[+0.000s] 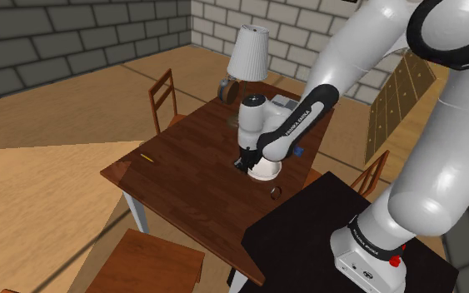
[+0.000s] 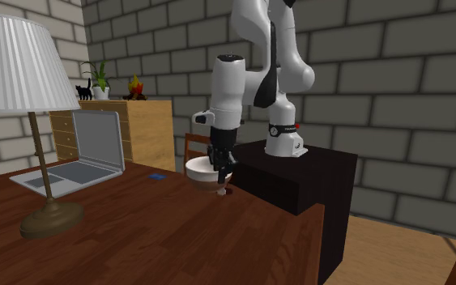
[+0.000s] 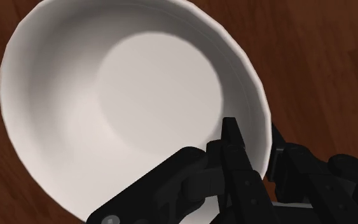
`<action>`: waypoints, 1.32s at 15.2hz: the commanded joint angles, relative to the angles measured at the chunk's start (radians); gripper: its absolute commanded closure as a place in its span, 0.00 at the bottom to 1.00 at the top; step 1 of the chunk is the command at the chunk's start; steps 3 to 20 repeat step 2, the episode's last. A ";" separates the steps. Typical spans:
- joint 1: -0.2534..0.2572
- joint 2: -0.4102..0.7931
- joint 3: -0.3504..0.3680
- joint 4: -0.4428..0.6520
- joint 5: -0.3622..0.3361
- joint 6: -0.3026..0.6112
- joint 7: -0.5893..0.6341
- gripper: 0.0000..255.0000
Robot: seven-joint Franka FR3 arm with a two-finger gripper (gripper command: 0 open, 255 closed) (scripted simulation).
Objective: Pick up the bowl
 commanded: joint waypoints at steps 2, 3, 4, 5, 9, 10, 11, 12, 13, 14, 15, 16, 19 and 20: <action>-0.007 -0.021 0.009 -0.004 0.019 -0.015 -0.017 1.00; -0.007 -0.021 0.009 -0.004 0.019 -0.015 -0.017 1.00; -0.007 -0.021 0.009 -0.004 0.019 -0.015 -0.017 1.00; -0.007 -0.021 0.009 -0.004 0.019 -0.015 -0.017 1.00; -0.007 -0.021 0.009 -0.004 0.019 -0.015 -0.017 1.00; -0.007 -0.021 0.009 -0.004 0.019 -0.015 -0.017 1.00; -0.007 -0.021 0.009 -0.004 0.019 -0.015 -0.017 1.00; -0.007 -0.021 0.009 -0.004 0.019 -0.015 -0.017 1.00; -0.007 -0.021 0.009 -0.004 0.019 -0.015 -0.017 1.00; -0.007 -0.021 0.009 -0.004 0.019 -0.015 -0.017 1.00; -0.007 -0.021 0.009 -0.004 0.019 -0.015 -0.017 1.00; -0.007 -0.021 0.009 -0.004 0.019 -0.015 -0.017 1.00; -0.007 -0.021 0.009 -0.004 0.019 -0.015 -0.017 1.00; -0.007 -0.021 0.009 -0.004 0.019 -0.015 -0.017 1.00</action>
